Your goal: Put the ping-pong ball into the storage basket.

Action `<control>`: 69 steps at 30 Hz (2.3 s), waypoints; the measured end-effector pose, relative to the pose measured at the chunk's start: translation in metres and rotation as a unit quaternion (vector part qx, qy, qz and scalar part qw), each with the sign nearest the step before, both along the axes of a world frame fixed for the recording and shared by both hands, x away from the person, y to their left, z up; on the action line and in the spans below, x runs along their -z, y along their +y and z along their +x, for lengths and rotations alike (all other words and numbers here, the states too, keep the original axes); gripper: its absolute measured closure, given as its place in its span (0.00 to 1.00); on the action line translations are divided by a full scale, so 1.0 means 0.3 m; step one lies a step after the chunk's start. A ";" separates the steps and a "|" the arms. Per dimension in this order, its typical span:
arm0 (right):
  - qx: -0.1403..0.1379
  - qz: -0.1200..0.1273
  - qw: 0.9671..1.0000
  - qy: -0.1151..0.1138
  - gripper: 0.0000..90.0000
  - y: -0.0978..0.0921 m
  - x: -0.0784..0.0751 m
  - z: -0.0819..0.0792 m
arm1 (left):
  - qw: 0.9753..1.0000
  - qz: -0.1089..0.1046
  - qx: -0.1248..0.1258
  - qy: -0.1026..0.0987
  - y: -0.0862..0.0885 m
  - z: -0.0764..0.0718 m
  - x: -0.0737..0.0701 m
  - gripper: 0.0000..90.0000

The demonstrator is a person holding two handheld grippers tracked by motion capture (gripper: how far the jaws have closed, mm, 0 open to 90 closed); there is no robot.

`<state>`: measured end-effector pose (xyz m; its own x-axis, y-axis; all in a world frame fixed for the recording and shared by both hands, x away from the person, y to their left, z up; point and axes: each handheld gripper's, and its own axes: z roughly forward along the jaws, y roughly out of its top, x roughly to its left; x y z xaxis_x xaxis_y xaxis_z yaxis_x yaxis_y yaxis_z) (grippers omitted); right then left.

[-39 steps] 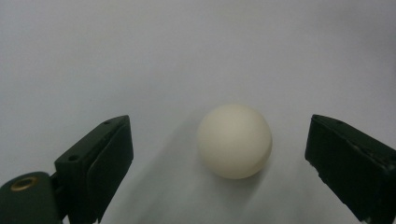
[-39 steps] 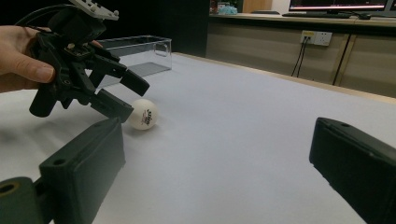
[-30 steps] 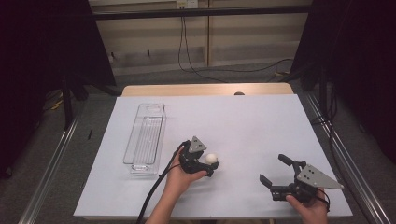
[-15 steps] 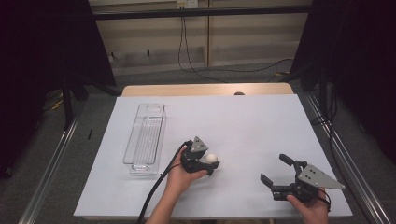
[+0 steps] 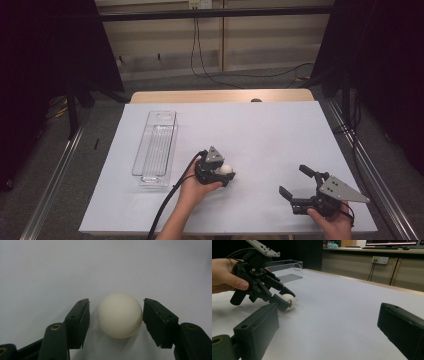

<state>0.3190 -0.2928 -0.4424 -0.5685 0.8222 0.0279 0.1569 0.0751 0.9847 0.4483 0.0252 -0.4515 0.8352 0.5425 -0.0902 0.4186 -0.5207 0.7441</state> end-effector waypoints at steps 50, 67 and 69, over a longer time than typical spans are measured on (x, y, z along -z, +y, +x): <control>-0.002 -0.001 1.000 0.000 0.04 0.000 -0.002 -0.001 | 0.999 -0.020 -0.001 0.039 0.035 -0.007 -0.039 0.57; -0.006 -0.002 1.000 0.000 0.04 0.002 0.000 0.002 | 0.998 -0.030 -0.006 0.047 0.064 -0.012 -0.066 0.57; -0.010 -0.010 1.000 -0.002 0.04 0.000 0.001 0.003 | 0.998 -0.035 -0.005 0.045 0.068 -0.012 -0.067 0.57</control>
<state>0.3199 -0.2929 -0.4427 -0.5854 0.8107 0.0091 0.1515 0.0984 0.9836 0.4448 0.0456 -0.4313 0.8165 0.5405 -0.2029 0.4907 -0.4647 0.7371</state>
